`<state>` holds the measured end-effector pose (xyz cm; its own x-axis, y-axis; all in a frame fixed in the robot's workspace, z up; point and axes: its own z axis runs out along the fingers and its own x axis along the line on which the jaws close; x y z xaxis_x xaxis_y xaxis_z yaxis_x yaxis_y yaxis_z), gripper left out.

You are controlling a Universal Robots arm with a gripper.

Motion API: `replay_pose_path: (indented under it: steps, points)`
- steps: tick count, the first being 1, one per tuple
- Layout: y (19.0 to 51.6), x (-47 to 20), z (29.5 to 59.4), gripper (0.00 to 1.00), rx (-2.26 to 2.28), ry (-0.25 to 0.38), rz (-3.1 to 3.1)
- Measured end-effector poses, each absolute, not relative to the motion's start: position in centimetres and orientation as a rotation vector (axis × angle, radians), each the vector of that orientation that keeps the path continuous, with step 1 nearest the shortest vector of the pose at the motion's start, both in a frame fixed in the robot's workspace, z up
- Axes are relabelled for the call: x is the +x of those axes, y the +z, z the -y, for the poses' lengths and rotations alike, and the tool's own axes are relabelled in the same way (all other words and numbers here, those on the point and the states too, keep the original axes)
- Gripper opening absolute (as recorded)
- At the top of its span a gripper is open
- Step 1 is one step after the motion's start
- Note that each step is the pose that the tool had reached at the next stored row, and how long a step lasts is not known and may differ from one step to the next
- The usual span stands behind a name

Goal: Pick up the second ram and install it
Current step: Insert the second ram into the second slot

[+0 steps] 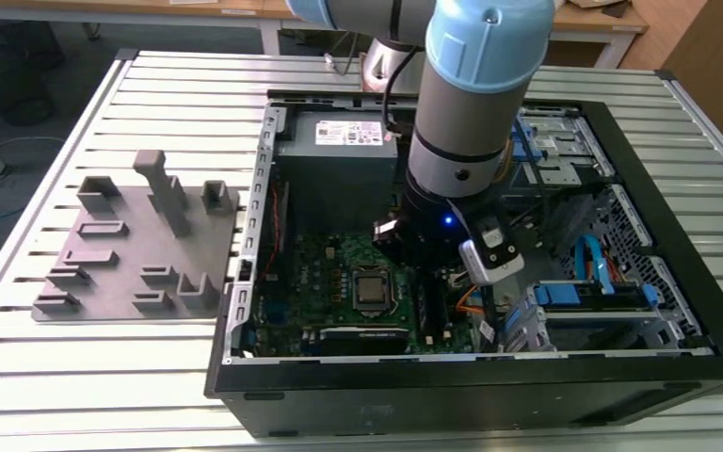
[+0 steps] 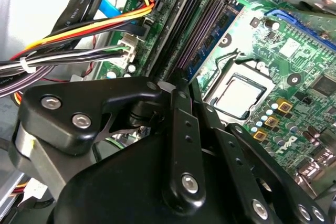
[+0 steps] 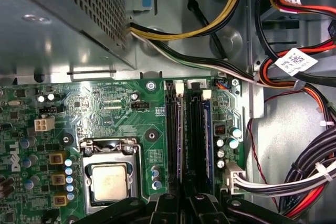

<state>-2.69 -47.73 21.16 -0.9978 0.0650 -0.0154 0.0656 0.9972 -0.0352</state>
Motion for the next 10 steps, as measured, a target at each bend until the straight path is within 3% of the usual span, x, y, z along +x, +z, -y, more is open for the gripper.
replay_pose_path:
  steps: [10]
  points:
    - [21.13,-2.49,47.74,0.14,0.095,-0.060,-3.126]
